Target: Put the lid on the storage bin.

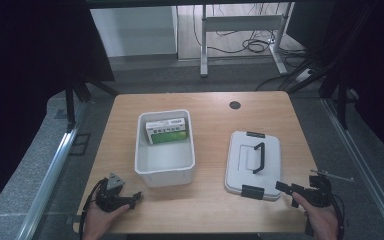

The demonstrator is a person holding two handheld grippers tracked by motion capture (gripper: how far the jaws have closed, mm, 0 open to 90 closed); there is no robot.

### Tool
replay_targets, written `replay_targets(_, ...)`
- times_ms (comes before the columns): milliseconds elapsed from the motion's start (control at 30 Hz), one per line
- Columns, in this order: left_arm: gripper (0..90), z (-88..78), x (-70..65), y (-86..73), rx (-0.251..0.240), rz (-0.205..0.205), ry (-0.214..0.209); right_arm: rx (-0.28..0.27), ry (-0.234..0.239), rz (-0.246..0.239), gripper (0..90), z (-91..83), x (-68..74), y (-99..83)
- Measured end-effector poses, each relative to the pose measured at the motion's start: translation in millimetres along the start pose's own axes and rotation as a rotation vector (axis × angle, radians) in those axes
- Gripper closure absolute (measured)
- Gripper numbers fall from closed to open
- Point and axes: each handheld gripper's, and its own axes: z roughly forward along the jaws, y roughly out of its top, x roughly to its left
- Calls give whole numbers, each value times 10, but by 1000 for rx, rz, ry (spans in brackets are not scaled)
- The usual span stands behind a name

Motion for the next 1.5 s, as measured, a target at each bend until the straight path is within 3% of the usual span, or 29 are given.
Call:
replay_targets(167,128,7,10,9,1,-5,6,4,-8,1,263,4,-17,12)
replay_targets(367,128,20,27,-6,-7,-24,-15,1,-24,6,264,9,-27,29)
replay_targets(1167,115,48,60,-21,-34,-19,-28,7,-82,-97,265,-25,322,171)
replay_targets(1500,115,57,70,-12,-34,-18,-31,7,-68,-109,282,-72,426,270)
